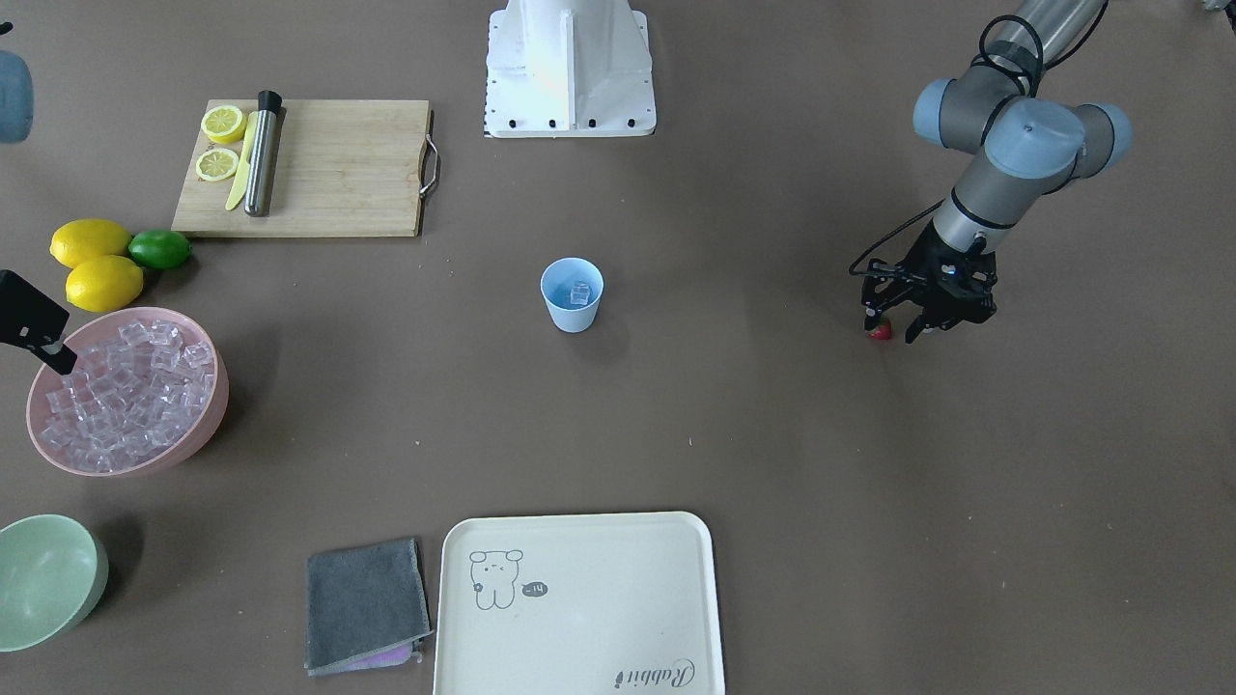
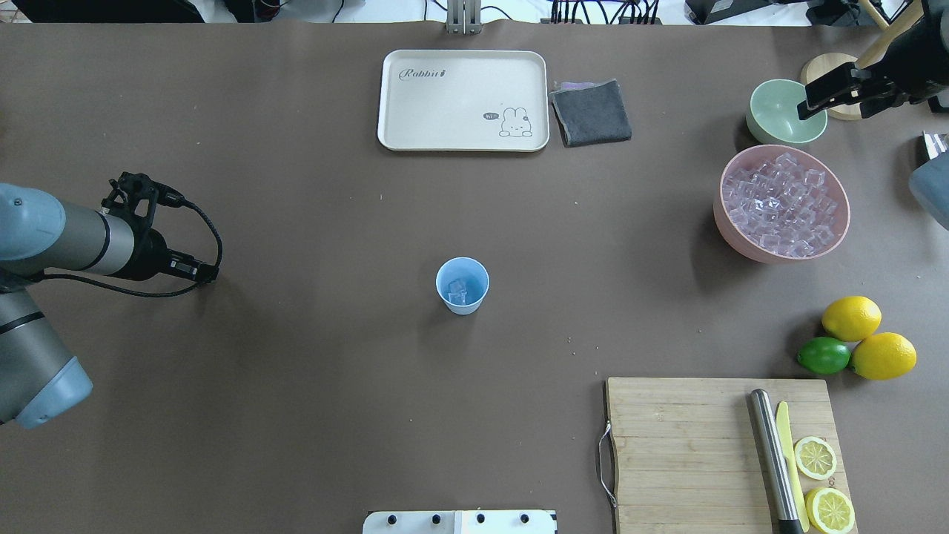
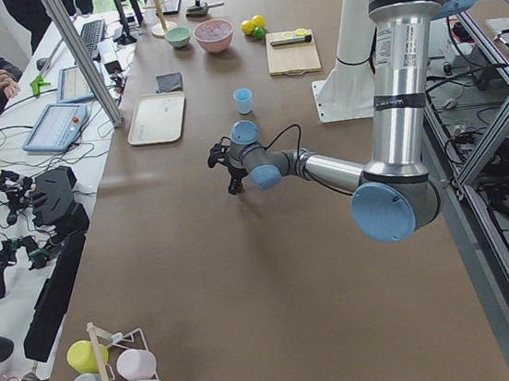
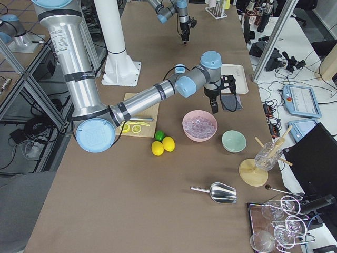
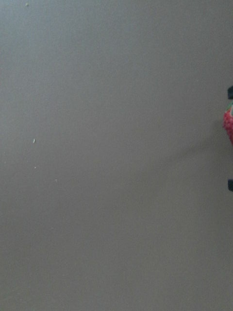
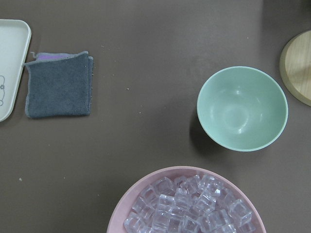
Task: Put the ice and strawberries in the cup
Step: 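Lower the left gripper onto the red strawberry and grasp it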
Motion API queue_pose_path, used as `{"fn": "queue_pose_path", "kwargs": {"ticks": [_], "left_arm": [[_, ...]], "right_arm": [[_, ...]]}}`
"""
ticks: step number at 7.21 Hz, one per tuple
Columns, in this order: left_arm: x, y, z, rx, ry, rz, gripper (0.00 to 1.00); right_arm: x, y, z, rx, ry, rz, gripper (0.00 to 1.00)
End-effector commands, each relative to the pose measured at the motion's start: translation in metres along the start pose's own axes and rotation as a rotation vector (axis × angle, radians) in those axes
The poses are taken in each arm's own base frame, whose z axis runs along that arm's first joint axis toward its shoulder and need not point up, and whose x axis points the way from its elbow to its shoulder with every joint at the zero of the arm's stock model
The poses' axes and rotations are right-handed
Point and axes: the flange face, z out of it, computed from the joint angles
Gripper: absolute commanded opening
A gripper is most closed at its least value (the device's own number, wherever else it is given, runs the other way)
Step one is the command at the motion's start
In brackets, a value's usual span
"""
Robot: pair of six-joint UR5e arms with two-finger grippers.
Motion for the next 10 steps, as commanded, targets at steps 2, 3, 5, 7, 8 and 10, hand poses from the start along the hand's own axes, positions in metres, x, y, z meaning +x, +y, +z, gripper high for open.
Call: {"fn": "queue_pose_path", "kwargs": {"ticks": [2, 3, 5, 7, 8, 10], "left_arm": [[0.004, -0.002, -0.002, 0.005, 0.005, -0.007, 0.54], [0.006, -0.004, -0.002, 0.008, 0.006, -0.007, 0.45], [0.008, -0.006, -0.002, 0.008, 0.008, -0.043, 0.16], [0.015, -0.015, -0.024, 0.030, 0.015, -0.044, 0.00], [0.007, -0.031, -0.049, 0.028, 0.025, -0.071, 0.00], [0.056, -0.094, -0.103, 0.064, 0.061, -0.112, 0.00]], "right_arm": [[0.001, 0.002, 0.000, -0.001, 0.001, 0.001, 1.00], [0.001, 0.002, 0.000, -0.001, 0.001, 0.001, 1.00], [0.003, 0.003, 0.001, -0.004, 0.003, 0.004, 1.00], [0.003, 0.003, 0.001, -0.004, 0.003, 0.005, 1.00], [0.003, 0.003, 0.001, -0.003, 0.002, 0.015, 1.00], [0.002, 0.001, 0.001, -0.003, 0.002, 0.018, 1.00]]}}
